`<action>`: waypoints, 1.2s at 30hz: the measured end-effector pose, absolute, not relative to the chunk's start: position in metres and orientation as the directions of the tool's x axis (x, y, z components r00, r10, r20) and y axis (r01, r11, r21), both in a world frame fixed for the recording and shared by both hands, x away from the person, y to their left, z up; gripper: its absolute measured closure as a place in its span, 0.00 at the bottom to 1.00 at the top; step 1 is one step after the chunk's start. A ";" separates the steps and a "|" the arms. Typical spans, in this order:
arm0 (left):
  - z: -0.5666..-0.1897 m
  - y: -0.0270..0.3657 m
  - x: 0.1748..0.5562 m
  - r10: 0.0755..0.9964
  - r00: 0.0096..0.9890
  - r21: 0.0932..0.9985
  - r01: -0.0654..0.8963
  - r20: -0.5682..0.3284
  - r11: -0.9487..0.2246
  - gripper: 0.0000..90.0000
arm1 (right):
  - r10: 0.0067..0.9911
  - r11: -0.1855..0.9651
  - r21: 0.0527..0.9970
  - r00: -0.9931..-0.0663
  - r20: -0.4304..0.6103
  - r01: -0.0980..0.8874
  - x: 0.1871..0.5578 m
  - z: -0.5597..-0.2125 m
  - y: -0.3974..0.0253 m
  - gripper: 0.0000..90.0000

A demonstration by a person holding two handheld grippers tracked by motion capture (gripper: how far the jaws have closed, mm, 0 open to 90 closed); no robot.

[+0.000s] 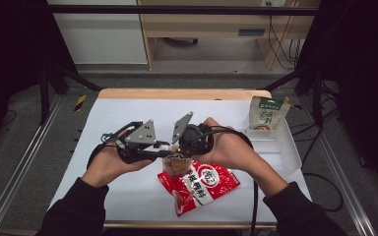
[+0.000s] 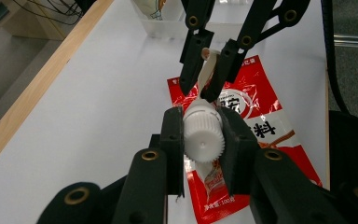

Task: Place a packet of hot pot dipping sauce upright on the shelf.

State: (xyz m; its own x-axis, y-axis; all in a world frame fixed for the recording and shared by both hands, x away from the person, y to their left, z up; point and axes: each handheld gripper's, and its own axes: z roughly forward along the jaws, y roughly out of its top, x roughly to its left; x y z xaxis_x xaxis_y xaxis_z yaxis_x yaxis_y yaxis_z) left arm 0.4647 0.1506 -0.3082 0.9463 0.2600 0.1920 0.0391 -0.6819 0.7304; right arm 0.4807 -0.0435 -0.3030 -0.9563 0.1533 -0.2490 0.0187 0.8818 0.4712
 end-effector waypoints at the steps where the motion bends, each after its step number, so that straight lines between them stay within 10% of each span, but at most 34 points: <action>1: -0.308 0.150 0.465 0.268 0.944 0.733 0.044 0.191 -0.678 0.81 | 0.153 0.883 0.470 -0.956 -0.250 0.019 0.481 -0.303 -0.043 0.93; 8: -0.310 0.154 0.466 0.295 0.942 0.775 0.066 0.159 -0.628 0.80 | 0.157 0.881 0.473 -0.953 -0.260 0.017 0.480 -0.294 -0.045 0.97; 18: -0.321 0.163 0.460 0.376 0.913 0.809 0.098 0.158 -0.579 0.29 | 0.183 0.888 0.459 -0.940 -0.289 0.031 0.490 -0.279 -0.062 0.97; 36: -0.395 0.222 0.454 0.590 0.799 0.800 0.281 0.111 -0.531 0.12 | 0.253 0.872 0.485 -0.911 -0.325 0.069 0.519 -0.266 -0.108 0.97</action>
State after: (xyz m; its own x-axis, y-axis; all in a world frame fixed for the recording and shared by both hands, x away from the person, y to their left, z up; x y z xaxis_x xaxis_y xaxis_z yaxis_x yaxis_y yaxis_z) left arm 0.4544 0.2219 -0.3952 0.7994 0.5904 0.1111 0.2809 -0.5308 0.7996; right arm 0.5187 -0.1079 -0.2656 -0.9111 0.2534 -0.3250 0.0694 0.8718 0.4850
